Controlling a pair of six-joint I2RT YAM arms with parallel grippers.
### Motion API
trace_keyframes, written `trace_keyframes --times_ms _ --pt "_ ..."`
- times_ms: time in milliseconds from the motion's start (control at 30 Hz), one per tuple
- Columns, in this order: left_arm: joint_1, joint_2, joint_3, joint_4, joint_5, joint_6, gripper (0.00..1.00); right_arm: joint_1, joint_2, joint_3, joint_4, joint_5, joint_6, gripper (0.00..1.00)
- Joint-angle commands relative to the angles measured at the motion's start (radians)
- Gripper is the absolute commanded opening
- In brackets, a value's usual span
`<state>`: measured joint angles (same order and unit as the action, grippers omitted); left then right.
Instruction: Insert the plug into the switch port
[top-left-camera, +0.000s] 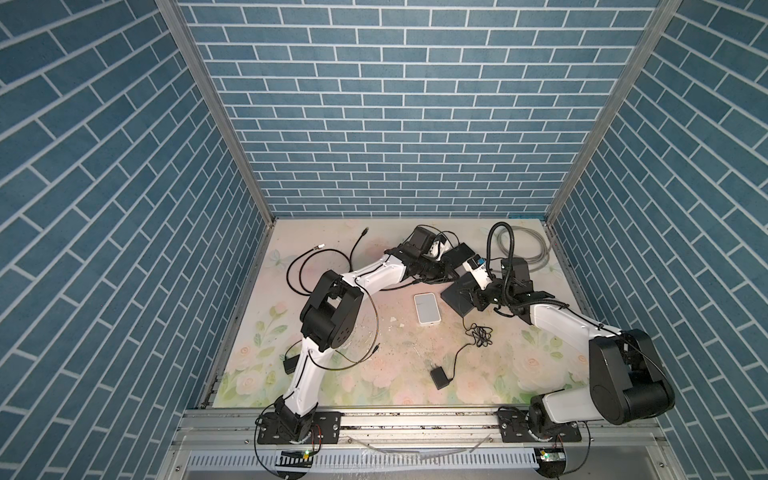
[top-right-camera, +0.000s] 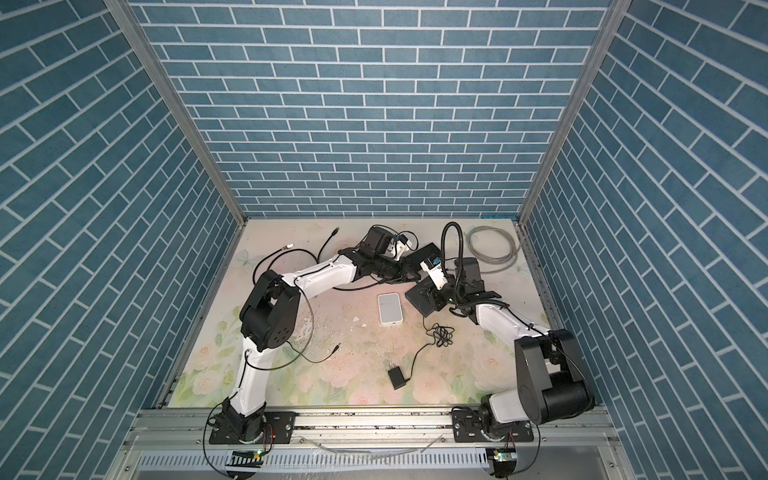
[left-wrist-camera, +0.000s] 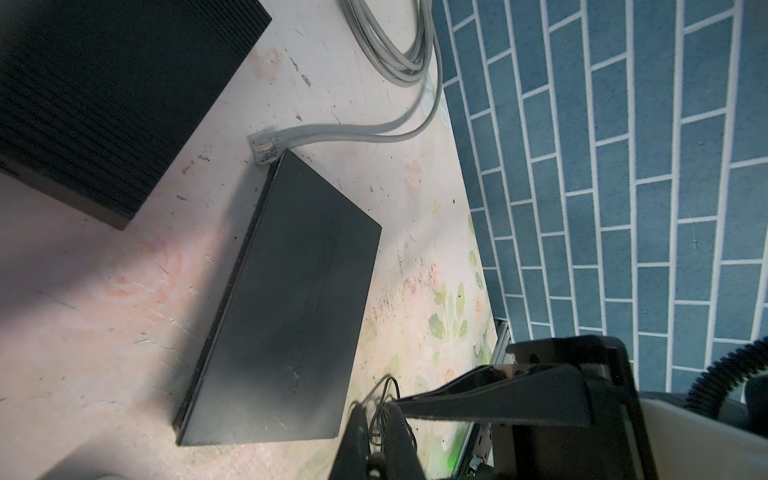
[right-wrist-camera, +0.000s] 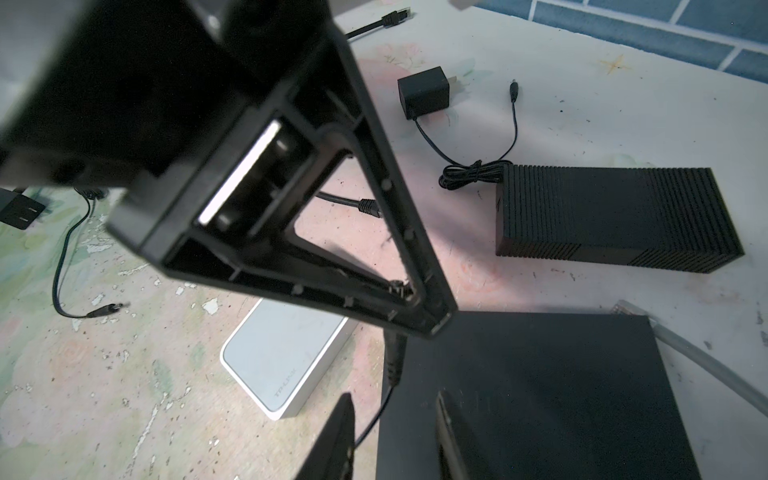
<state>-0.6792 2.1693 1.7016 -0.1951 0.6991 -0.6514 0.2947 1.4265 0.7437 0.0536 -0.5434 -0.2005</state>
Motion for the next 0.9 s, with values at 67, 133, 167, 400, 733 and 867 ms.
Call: trace_keyframes --times_ms 67,133,167,400,733,867 --pt "-0.009 -0.036 0.026 -0.023 0.000 0.021 0.04 0.006 0.035 0.050 0.045 0.004 0.025 0.34" --pt "-0.010 -0.035 0.029 -0.029 0.002 0.021 0.04 0.006 0.045 0.057 0.059 -0.003 0.029 0.33" --pt "-0.010 -0.035 0.030 -0.030 0.002 0.022 0.04 0.006 0.047 0.058 0.065 -0.012 0.031 0.32" --pt "-0.011 -0.032 0.034 -0.030 0.003 0.018 0.04 0.018 0.068 0.076 0.055 -0.026 0.015 0.29" --pt "-0.011 -0.027 0.034 -0.024 0.014 0.007 0.04 0.020 0.080 0.080 0.056 -0.014 0.015 0.11" --pt "-0.011 -0.026 0.035 -0.012 0.019 -0.002 0.04 0.020 0.074 0.077 0.054 -0.012 0.013 0.03"
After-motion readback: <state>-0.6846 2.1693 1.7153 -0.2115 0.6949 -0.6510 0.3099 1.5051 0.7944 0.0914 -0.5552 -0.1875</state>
